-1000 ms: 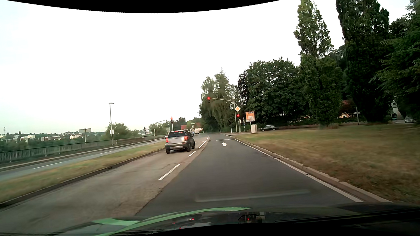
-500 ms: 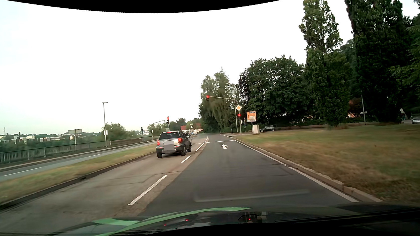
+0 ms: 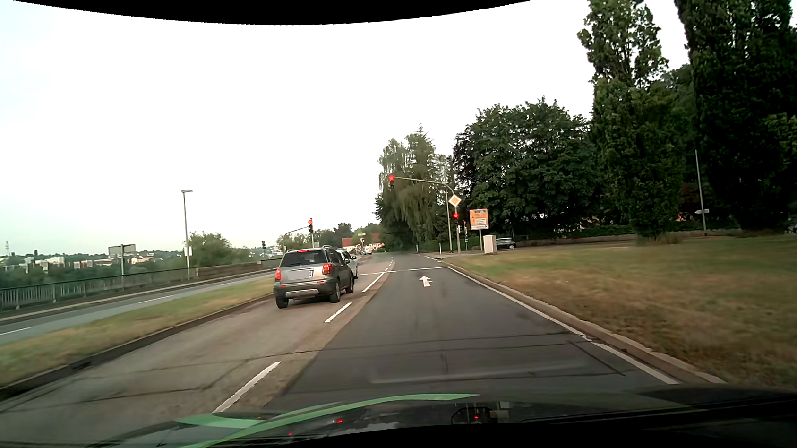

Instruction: Follow the waypoints while adhering to traffic rules and regulations

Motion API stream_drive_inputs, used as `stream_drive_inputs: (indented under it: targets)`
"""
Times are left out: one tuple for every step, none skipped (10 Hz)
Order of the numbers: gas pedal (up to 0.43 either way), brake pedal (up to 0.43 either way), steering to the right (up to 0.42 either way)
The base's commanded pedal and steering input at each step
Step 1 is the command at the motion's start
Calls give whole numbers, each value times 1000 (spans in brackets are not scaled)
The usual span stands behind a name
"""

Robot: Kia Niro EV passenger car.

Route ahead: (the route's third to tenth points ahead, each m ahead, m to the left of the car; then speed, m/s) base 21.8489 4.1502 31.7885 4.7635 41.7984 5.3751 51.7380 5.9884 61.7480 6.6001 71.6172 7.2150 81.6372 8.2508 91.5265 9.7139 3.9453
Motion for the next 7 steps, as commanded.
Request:
stream_drive_inputs:
  targets:
    - [0,0,-3]
    - [0,0,-3]
    - [0,0,-5]
    - [0,0,-6]
    - [0,6,-6]
    - [0,12,-6]
    - [0,24,-7]
